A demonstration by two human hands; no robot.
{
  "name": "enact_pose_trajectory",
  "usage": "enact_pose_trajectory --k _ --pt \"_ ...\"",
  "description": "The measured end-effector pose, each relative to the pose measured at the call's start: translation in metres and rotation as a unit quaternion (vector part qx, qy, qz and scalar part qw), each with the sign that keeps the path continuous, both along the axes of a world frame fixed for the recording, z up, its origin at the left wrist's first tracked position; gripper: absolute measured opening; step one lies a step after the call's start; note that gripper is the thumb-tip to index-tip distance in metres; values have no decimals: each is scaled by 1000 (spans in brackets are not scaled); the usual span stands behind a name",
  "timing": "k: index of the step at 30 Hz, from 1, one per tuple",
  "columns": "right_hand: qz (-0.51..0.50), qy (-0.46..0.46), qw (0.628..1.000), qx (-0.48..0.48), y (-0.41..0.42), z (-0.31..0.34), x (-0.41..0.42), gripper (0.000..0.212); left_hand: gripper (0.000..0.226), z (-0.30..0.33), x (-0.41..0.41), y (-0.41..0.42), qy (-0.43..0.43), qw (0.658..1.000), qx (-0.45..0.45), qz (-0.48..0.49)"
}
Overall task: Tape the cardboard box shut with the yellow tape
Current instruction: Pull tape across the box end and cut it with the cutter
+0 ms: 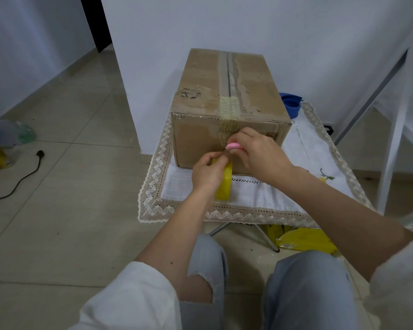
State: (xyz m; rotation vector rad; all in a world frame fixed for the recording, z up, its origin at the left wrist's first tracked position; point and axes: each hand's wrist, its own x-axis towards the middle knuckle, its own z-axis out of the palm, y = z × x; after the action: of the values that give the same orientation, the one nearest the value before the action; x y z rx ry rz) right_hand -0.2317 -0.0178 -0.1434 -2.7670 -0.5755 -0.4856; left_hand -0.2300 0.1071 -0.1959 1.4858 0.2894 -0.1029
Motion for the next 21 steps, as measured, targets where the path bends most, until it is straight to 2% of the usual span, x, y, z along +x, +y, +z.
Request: enact_pose_trajectory --k 4,21 --pt "9 -2 1000 5 -1 0 -3 23 13 -3 3 -1 5 1000 24 -15" --pt "7 -24 999 -42 -21 -17 0 20 10 -3 6 3 9 999 36 25"
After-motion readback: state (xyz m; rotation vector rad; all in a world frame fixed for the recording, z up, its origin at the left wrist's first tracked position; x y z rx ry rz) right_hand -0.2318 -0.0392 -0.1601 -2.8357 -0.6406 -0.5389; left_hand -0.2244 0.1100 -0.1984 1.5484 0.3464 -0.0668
